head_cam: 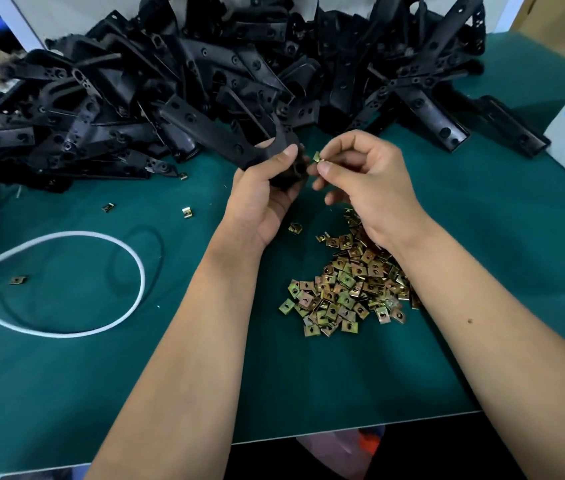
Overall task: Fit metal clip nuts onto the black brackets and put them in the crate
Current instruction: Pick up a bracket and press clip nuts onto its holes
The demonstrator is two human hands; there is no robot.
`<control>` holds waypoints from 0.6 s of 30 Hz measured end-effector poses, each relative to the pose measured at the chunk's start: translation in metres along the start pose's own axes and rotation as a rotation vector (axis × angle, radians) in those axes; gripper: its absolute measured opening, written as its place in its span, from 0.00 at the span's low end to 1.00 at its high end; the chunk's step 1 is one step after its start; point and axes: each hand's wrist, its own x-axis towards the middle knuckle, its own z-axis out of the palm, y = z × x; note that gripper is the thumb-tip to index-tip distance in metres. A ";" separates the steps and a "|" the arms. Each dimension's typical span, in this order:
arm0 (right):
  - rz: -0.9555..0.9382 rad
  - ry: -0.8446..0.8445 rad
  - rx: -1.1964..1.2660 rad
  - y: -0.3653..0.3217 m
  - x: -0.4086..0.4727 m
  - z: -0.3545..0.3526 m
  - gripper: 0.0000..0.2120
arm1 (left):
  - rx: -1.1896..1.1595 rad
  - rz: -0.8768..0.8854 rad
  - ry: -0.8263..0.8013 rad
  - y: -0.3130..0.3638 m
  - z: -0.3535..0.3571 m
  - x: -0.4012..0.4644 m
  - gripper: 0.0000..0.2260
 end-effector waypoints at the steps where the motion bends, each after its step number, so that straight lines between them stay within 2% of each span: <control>1: -0.011 0.001 -0.003 0.000 0.000 0.000 0.08 | -0.014 -0.007 0.002 0.001 0.000 0.000 0.05; 3: -0.020 0.006 -0.009 0.000 0.001 -0.001 0.11 | -0.032 -0.020 -0.003 0.001 0.000 0.000 0.05; 8: -0.016 0.007 -0.018 0.003 0.003 -0.003 0.12 | -0.016 -0.030 -0.002 0.002 0.001 -0.001 0.16; 11: 0.000 0.024 -0.044 0.004 0.004 -0.003 0.13 | 0.004 -0.035 -0.003 0.002 0.002 -0.001 0.16; 18: 0.058 0.145 -0.032 0.008 0.004 -0.001 0.05 | -0.007 -0.055 0.050 0.001 0.003 0.001 0.15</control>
